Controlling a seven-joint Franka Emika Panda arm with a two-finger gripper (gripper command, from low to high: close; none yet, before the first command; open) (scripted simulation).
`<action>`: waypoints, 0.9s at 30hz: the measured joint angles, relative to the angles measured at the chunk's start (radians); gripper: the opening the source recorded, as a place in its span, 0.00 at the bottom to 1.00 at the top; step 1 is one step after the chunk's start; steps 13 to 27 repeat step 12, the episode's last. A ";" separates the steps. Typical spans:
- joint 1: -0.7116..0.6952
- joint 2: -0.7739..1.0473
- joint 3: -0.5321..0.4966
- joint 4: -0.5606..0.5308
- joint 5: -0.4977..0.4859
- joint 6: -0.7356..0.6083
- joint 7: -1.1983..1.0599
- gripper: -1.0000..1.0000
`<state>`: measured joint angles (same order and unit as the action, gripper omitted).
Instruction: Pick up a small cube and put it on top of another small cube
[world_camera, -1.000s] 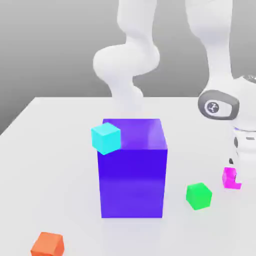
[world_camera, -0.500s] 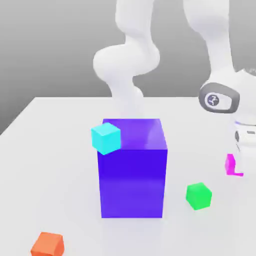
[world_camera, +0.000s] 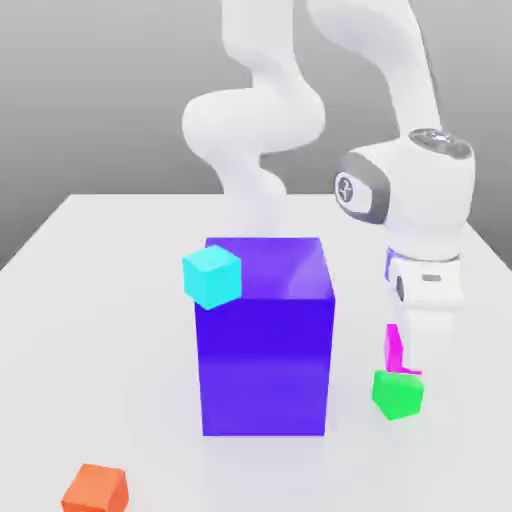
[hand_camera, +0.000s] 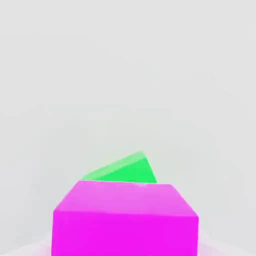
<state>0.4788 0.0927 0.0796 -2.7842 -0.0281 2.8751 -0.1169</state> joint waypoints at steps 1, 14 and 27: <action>0.000 0.000 0.000 0.000 0.000 0.000 0.000 1.00; 0.011 -0.179 0.001 -0.009 0.045 -0.168 -0.032 1.00; 0.011 -0.179 0.001 -0.009 0.045 -0.168 -0.032 1.00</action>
